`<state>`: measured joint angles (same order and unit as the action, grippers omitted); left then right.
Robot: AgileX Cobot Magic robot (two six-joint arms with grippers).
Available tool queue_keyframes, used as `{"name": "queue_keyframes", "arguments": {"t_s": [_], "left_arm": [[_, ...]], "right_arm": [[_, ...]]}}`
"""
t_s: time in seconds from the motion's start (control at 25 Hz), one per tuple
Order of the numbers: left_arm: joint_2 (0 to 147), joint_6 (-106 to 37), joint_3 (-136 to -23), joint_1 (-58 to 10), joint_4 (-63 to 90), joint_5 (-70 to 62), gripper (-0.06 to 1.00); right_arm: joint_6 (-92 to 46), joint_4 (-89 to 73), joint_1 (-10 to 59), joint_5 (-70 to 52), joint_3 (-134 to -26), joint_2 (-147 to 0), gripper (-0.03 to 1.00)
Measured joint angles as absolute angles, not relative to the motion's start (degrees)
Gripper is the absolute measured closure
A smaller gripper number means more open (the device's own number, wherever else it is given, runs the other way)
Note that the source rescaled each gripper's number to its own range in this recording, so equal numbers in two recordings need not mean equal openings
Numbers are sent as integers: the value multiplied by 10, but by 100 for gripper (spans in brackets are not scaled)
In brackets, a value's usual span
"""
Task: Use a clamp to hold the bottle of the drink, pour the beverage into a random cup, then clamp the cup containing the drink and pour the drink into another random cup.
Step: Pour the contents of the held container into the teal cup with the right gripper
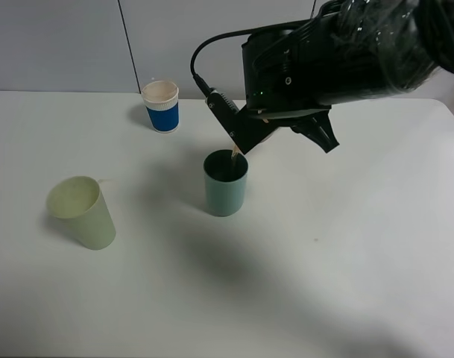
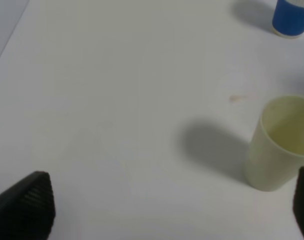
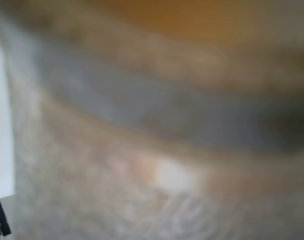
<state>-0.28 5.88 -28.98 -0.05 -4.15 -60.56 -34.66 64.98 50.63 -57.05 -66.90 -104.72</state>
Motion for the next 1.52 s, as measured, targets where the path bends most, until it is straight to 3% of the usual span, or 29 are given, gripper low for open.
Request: {"name": "queue_keyframes", "arguments": {"t_s": [1.52], "left_arm": [[-3,59,-290,-1,-41,-606,6]], "right_arm": [[-345,692,531,-572,-698,-1094,96]]}}
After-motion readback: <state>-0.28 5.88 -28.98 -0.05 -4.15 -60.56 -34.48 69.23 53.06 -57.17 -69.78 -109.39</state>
